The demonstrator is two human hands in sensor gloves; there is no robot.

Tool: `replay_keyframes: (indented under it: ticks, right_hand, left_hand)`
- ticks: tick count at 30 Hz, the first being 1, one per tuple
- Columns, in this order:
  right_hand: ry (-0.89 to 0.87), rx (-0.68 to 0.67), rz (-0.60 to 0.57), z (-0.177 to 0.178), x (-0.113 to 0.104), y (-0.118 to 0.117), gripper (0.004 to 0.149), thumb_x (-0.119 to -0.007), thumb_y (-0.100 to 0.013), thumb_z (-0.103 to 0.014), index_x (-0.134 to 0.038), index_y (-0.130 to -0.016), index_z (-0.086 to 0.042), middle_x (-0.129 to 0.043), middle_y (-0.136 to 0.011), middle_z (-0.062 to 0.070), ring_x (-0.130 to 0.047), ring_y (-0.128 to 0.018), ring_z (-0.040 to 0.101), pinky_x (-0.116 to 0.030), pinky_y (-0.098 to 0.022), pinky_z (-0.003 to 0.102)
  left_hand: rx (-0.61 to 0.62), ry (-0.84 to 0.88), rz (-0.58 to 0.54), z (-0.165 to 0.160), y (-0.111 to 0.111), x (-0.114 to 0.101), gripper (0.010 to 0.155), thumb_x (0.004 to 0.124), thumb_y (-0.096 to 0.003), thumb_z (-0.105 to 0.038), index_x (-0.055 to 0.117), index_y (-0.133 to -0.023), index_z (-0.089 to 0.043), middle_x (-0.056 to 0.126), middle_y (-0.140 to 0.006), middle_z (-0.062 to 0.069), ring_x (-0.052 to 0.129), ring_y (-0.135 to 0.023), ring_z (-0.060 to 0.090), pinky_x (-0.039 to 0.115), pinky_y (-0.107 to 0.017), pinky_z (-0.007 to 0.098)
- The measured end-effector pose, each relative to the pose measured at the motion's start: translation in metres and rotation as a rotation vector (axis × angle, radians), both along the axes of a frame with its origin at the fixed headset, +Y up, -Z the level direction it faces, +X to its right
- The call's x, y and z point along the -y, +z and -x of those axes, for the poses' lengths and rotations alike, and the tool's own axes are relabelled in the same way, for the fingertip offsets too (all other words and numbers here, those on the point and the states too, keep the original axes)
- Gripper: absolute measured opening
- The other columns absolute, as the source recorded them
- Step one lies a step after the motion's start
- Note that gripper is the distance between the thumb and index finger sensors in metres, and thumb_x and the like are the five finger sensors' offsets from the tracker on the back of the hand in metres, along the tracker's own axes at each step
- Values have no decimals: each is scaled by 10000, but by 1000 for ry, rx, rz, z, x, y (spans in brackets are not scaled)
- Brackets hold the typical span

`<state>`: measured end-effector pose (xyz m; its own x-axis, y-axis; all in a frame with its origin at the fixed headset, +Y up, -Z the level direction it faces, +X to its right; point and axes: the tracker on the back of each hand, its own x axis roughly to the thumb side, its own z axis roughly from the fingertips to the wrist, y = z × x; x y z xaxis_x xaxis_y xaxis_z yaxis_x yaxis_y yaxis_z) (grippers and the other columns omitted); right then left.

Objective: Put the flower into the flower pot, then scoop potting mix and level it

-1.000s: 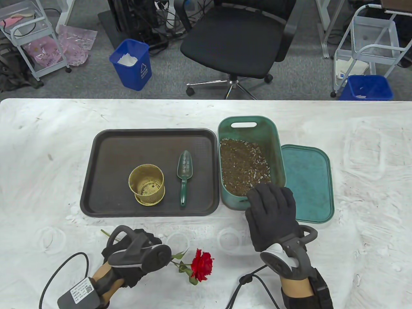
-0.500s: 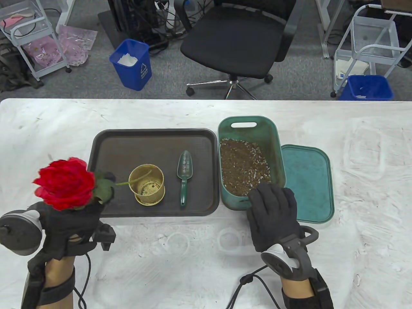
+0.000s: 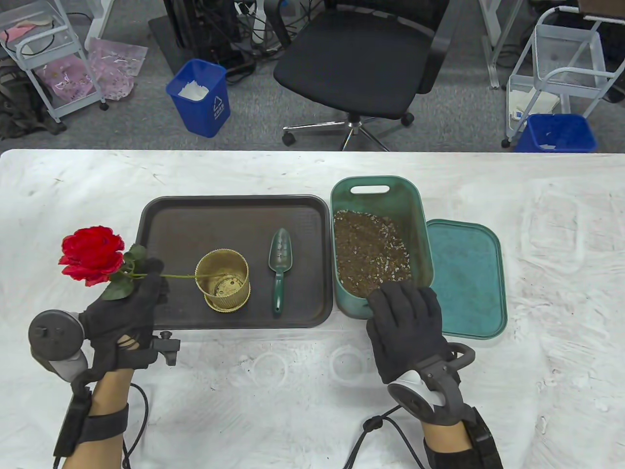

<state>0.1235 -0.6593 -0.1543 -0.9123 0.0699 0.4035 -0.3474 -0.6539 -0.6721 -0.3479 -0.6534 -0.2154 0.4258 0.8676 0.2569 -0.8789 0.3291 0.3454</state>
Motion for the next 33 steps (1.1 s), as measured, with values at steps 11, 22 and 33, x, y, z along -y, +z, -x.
replay_keyframes:
  ticks: [11,22,33]
  right_hand:
    - [67,-62,-16,36,-14,-3,500,-720,-456,-407,-775,-903,-191,-836,-980,148,-851,-867,445,-677,-630,726]
    - [189,106,389,170,-58,-60,481,-778,-439,-392,-788,-857,-155,-916,-833,162,-966,-636,402,-873,-427,526]
    - [172,534,1233,203,35,-168,578,-786,-423,-463,-746,-858,-84,-949,-692,170,-1005,-403,333,-889,-253,426]
  left_hand:
    - [-1,-27,57,-2,-7,13,439,897,-396,-431,947,-785,-234,1069,-584,-41,1112,-320,174,942,-340,363]
    - [2,-45,63,-6,-7,16,435,901,-397,-429,946,-786,-239,1066,-595,-50,1111,-328,177,938,-342,365]
    - [-12,1,83,0,-6,21,437,900,-398,-431,943,-788,-238,1064,-598,-48,1111,-328,178,936,-341,366]
